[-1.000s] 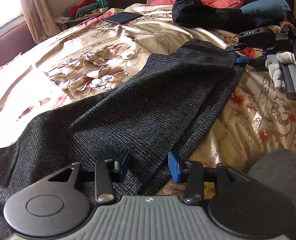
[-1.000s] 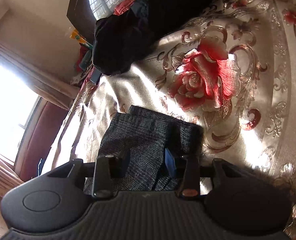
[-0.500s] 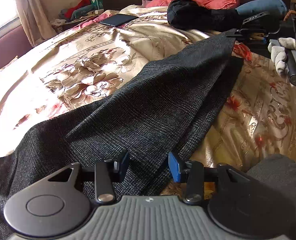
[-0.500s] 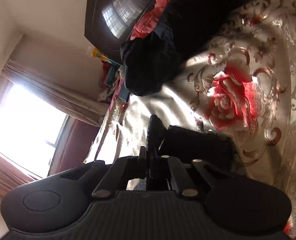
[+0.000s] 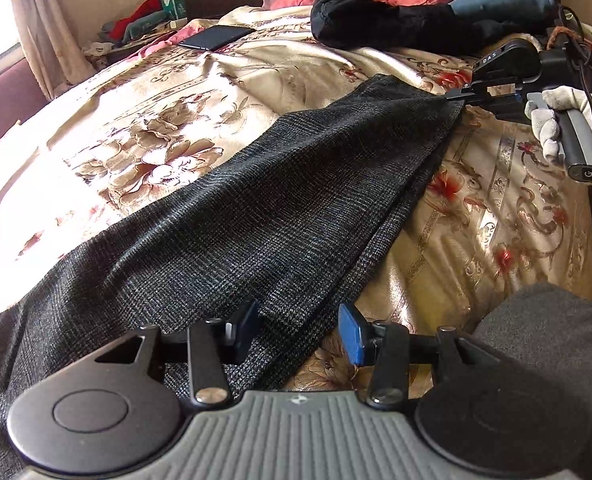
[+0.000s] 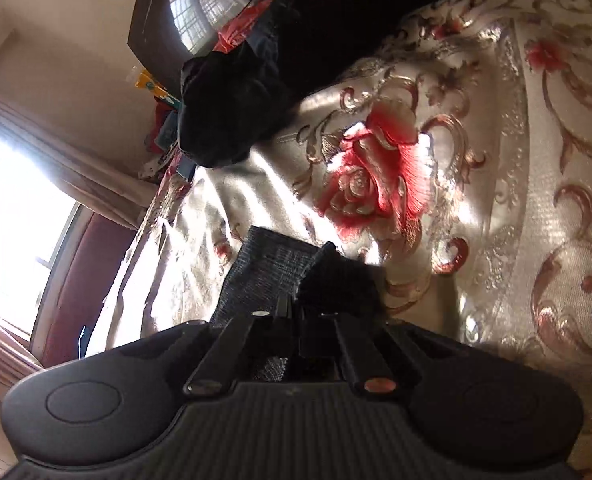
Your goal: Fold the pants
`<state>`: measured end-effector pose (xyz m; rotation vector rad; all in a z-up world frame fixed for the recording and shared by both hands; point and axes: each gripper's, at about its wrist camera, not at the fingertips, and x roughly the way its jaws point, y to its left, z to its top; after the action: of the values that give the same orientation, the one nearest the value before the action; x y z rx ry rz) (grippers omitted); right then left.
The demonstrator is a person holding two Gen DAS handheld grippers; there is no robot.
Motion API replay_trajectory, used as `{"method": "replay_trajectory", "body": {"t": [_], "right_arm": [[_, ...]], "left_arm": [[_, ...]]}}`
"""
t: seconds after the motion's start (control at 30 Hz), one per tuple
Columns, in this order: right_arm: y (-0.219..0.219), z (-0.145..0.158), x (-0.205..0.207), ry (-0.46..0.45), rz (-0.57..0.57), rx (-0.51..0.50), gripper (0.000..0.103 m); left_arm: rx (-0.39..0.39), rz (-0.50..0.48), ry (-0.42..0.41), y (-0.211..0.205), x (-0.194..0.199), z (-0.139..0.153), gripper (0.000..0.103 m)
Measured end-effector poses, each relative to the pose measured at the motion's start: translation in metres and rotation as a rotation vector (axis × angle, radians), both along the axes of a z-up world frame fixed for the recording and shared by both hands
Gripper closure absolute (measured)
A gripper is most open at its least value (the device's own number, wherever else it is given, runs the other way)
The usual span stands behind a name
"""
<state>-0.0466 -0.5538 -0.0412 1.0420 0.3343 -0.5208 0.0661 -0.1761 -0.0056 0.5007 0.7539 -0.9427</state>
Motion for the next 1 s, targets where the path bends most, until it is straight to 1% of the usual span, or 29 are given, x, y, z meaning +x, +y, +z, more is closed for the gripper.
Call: {"method": "replay_trajectory", "body": {"t": [0.03,0.1,0.13,0.2,0.27,0.33,0.37,0.5,0.53,0.57,0.63,0.67,0.73,0.8,0.83,0.9,0.93,1.0], "right_arm": [[0.0,0.001,0.003,0.023,0.003,-0.003,0.1],[0.001,-0.003,0.01,0.113,0.001,-0.006,0.099],[0.003,-0.005,0.012,0.14,0.01,-0.009,0.094],[0.007,-0.004,0.009,0.146,0.012,-0.015,0.092],[0.015,0.002,-0.001,0.122,0.016,-0.027,0.09],[0.026,0.008,-0.009,0.129,0.024,-0.034,0.088],[0.034,0.011,-0.012,0.128,0.046,-0.043,0.088],[0.086,0.02,-0.007,0.139,0.23,-0.068,0.088],[0.107,0.022,0.001,0.134,0.324,-0.065,0.088],[0.121,0.022,0.007,0.133,0.385,-0.061,0.088],[0.156,0.019,0.025,0.108,0.533,-0.015,0.088],[0.168,0.017,0.033,0.093,0.582,0.018,0.088],[0.186,0.007,0.049,0.085,0.641,0.08,0.088],[0.193,-0.005,0.059,0.11,0.643,0.137,0.088],[0.194,-0.012,0.061,0.128,0.632,0.168,0.088],[0.19,-0.016,0.061,0.128,0.605,0.203,0.09],[0.186,-0.017,0.059,0.126,0.585,0.218,0.091],[0.183,-0.013,0.056,0.125,0.552,0.215,0.091]], "left_arm": [[0.002,0.005,0.01,0.0,0.001,-0.001,0.046],[0.011,0.004,0.02,0.002,0.0,-0.005,0.046],[0.014,-0.001,0.015,0.002,-0.001,-0.005,0.046],[0.018,-0.01,0.011,0.006,-0.005,-0.004,0.046],[0.008,-0.004,0.023,0.013,-0.005,-0.002,0.046],[0.013,0.006,0.005,0.02,-0.007,-0.002,0.046],[0.017,0.009,-0.009,0.023,-0.008,-0.002,0.046],[0.012,0.046,-0.028,0.043,-0.01,0.0,0.046],[0.009,0.057,-0.03,0.048,-0.01,0.001,0.046],[0.003,0.073,-0.033,0.054,-0.01,0.002,0.046],[-0.008,0.107,-0.036,0.066,-0.008,0.003,0.046],[-0.013,0.126,-0.039,0.071,-0.006,0.003,0.046],[-0.022,0.157,-0.028,0.079,-0.002,0.002,0.046],[-0.032,0.18,-0.023,0.086,0.001,-0.002,0.046],[-0.034,0.176,-0.03,0.087,0.0,-0.003,0.046],[-0.039,0.164,-0.05,0.087,-0.002,-0.006,0.046],[-0.046,0.159,-0.051,0.087,-0.002,-0.007,0.046],[-0.067,0.152,-0.046,0.085,0.0,-0.008,0.046]]}}
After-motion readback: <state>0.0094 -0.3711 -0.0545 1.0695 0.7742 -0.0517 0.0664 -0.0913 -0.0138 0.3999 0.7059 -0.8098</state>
